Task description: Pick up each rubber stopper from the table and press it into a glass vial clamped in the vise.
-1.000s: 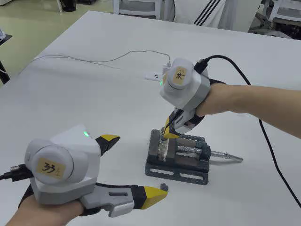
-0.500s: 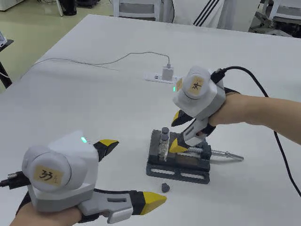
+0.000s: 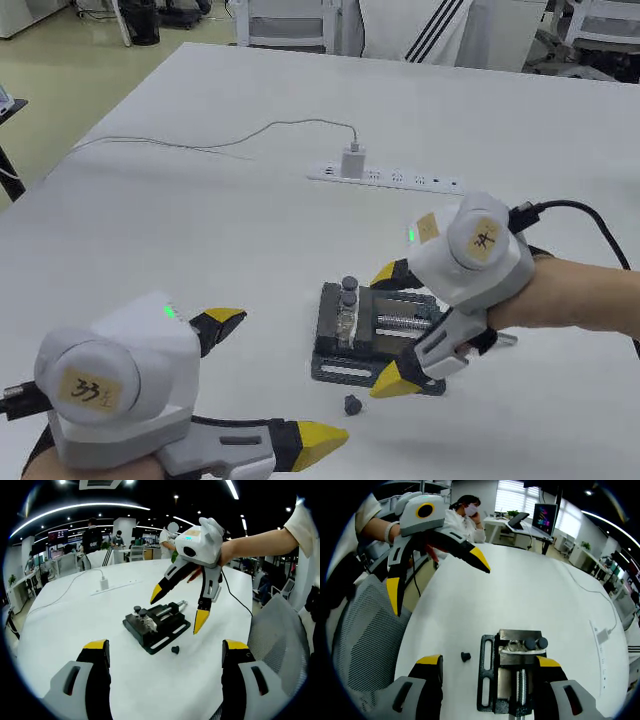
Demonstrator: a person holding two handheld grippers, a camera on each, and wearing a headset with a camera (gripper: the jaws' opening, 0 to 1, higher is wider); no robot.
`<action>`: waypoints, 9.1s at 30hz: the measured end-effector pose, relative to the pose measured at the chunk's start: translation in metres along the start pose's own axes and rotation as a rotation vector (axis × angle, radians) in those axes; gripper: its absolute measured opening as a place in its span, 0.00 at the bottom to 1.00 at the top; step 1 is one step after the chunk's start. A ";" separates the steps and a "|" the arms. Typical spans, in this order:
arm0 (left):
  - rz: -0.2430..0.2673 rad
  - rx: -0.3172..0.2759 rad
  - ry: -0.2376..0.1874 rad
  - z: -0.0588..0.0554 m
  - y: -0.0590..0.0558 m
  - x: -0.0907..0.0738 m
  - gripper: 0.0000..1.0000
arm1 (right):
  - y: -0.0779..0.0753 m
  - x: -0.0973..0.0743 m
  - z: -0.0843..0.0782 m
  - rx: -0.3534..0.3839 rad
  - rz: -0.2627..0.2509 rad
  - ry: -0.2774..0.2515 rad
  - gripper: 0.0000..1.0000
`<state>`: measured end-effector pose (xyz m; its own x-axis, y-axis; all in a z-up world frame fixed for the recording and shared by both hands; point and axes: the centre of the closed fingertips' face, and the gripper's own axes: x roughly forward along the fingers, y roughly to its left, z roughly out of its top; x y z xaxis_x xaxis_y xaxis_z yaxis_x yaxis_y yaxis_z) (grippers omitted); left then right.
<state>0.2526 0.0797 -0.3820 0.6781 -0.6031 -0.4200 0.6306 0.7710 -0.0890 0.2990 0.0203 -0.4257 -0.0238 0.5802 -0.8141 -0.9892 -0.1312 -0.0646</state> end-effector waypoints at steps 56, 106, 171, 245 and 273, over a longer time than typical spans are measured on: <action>0.026 -0.044 0.011 -0.022 0.004 -0.014 0.91 | 0.036 0.047 -0.021 0.043 0.123 0.029 0.02; -0.033 -0.010 -0.009 -0.016 -0.023 0.001 0.84 | 0.044 0.010 -0.004 0.602 0.081 -0.269 0.00; -0.280 0.128 -0.092 0.019 -0.079 0.034 0.04 | 0.070 -0.057 0.019 1.498 0.459 -0.899 0.00; -0.284 0.168 0.019 -0.003 -0.085 0.033 0.04 | 0.086 -0.054 0.011 0.514 0.096 -0.321 0.67; -0.321 0.193 0.084 -0.014 -0.098 0.034 0.04 | 0.100 -0.041 0.012 0.007 0.141 -0.058 0.24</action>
<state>0.2089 -0.0133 -0.3998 0.4060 -0.7825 -0.4721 0.8709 0.4878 -0.0595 0.1995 -0.0066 -0.3917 -0.1710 0.6020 -0.7800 -0.9764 -0.2097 0.0523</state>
